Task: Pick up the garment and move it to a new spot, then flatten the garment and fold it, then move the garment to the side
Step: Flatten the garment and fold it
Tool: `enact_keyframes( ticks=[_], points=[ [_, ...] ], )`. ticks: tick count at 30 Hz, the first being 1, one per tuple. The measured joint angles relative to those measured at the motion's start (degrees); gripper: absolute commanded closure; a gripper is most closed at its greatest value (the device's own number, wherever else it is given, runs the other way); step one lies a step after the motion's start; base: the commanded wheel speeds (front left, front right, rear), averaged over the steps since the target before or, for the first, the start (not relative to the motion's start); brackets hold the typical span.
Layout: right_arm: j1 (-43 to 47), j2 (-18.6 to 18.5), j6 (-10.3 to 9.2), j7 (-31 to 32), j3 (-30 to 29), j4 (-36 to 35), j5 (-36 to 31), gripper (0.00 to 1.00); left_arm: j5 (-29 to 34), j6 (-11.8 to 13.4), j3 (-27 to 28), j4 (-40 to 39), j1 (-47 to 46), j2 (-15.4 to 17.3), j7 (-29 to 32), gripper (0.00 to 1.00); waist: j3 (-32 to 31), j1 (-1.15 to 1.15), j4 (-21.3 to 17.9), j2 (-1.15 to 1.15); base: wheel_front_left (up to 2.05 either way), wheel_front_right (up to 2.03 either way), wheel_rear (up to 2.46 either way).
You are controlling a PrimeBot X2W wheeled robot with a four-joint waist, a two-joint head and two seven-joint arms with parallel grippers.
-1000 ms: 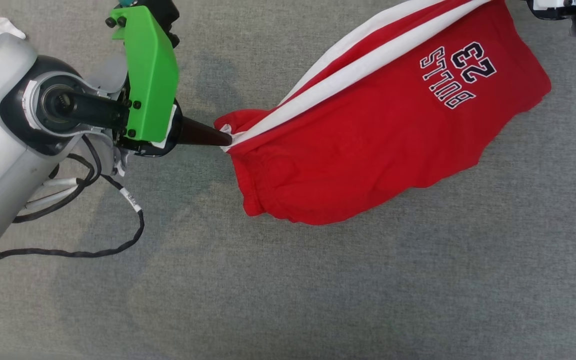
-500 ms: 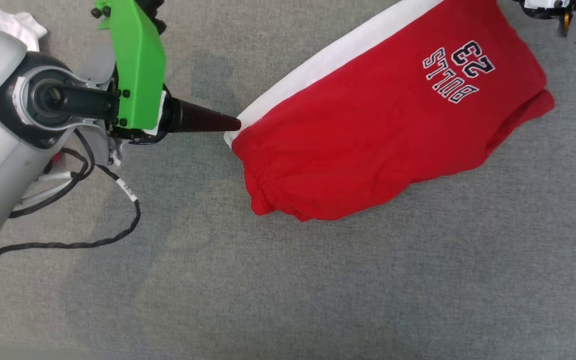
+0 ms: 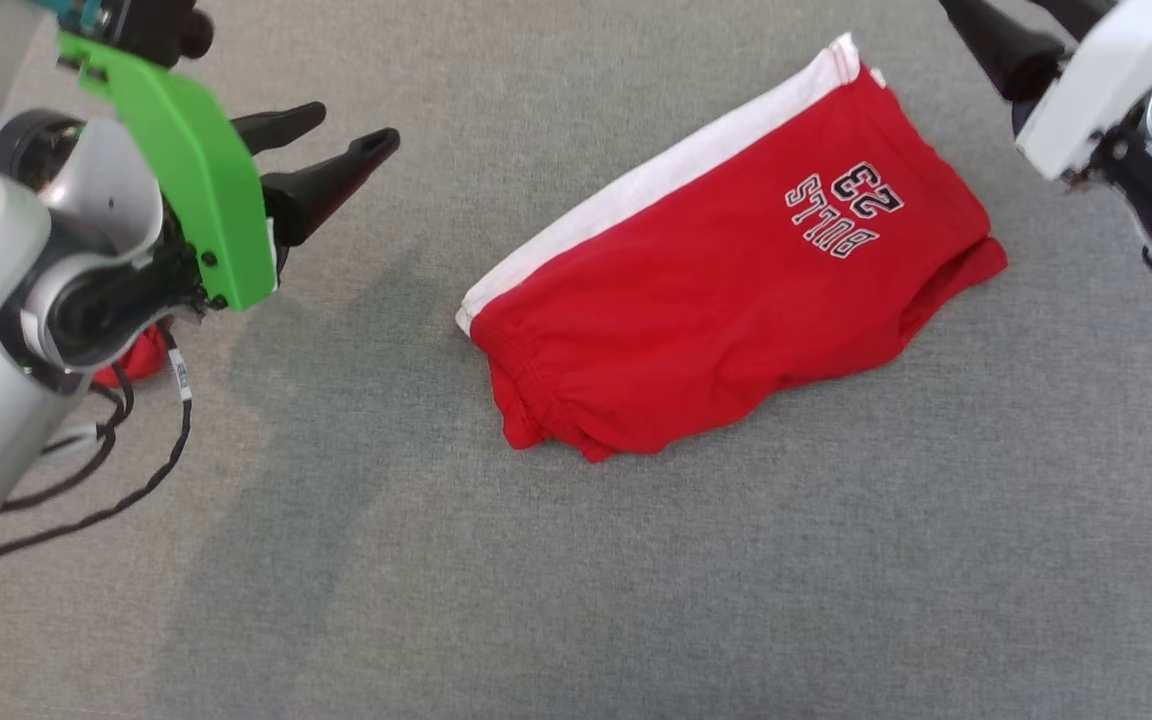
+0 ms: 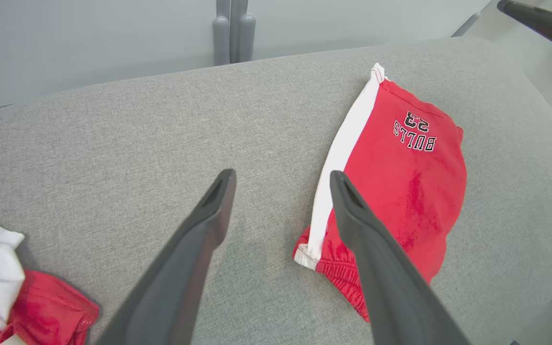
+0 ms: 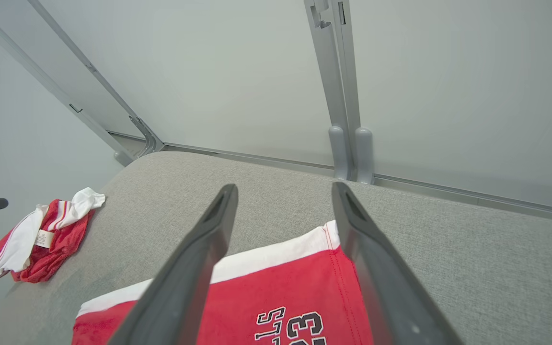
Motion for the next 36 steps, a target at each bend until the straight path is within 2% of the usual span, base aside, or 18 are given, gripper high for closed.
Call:
enact_keyframes(
  ticks=[3, 6, 10, 14, 16, 20, 22, 27, 29, 32, 36],
  points=[
    [3.6, -0.4, 0.00, -7.4, 0.4, -0.2, -1.8, 0.00, 1.6, 1.6, 1.5, -0.9, 4.3, 0.9, -8.2, 0.00, -2.0, 0.00, -0.1, 0.00, 0.00, 0.00, 0.00],
    [7.1, 0.1, 0.00, -12.6, 1.2, 0.2, -2.5, 0.00, 1.3, 3.4, 4.2, -2.6, 9.9, 0.7, -17.7, 0.00, -3.8, 0.00, -0.1, 0.00, 0.00, 0.00, 0.00],
    [10.8, 0.1, 0.00, -18.8, 0.6, 3.6, -3.4, 0.00, 4.1, 6.3, 5.3, -4.0, 17.3, 0.2, -29.4, 0.00, -5.6, 0.00, 0.3, 0.00, 0.00, 0.00, 0.00],
    [12.7, 1.2, 0.00, -21.6, 0.1, 8.1, -3.3, 0.00, 4.9, 6.6, 5.5, -5.2, 23.9, -0.8, -36.7, 0.00, -6.2, 0.00, 1.7, 0.00, 0.00, 0.00, 0.00],
    [12.8, 1.7, 0.00, -21.6, 0.4, 10.5, -3.0, 0.00, 7.1, 7.1, 5.5, -4.9, 25.7, -0.8, -38.7, 0.00, -6.3, 0.00, 2.4, 0.00, 0.00, 0.00, 0.00],
    [12.6, 2.0, 0.00, -21.2, 0.9, 16.3, -1.8, 0.00, 10.7, 7.8, 7.8, -4.6, 29.7, -3.7, -40.2, 0.00, -6.0, 0.00, 4.2, 0.00, 0.00, 0.00, 0.00],
    [12.2, 2.0, 0.00, -20.6, 1.1, 19.2, -1.4, 0.00, 12.3, 7.7, 11.3, -4.9, 31.9, -5.9, -40.4, 0.00, -5.7, 0.00, 5.2, 0.00, 0.00, 0.00, 0.00],
    [9.6, 2.5, 0.00, -16.7, 2.4, 25.5, -0.1, 0.00, 25.5, 8.0, 21.9, -7.2, 39.2, -11.4, -40.5, 0.00, -4.4, 0.00, 7.9, 0.00, 0.00, 0.00, 0.00],
    [8.8, 2.4, 0.00, -15.1, 2.6, 27.7, 0.9, 0.00, 28.5, 7.1, 25.8, -8.4, 42.7, -14.8, -40.5, 0.00, -3.9, 0.00, 8.9, 0.00, 0.00, 0.00, 0.00],
    [7.7, 2.0, 0.00, -13.4, 2.7, 30.8, 2.0, 0.00, 33.9, 5.8, 31.2, -9.1, 46.5, -18.3, -40.5, 0.00, -3.0, 0.00, 10.4, 0.00, 0.00, 0.00, 0.00],
    [7.5, 2.5, 0.00, -11.0, 2.7, 33.5, 4.1, 0.00, 38.3, 2.5, 34.3, -7.3, 50.6, -22.8, -40.5, 0.00, -2.0, 0.00, 12.2, 0.00, 0.00, 0.00, 0.00]
  ],
)
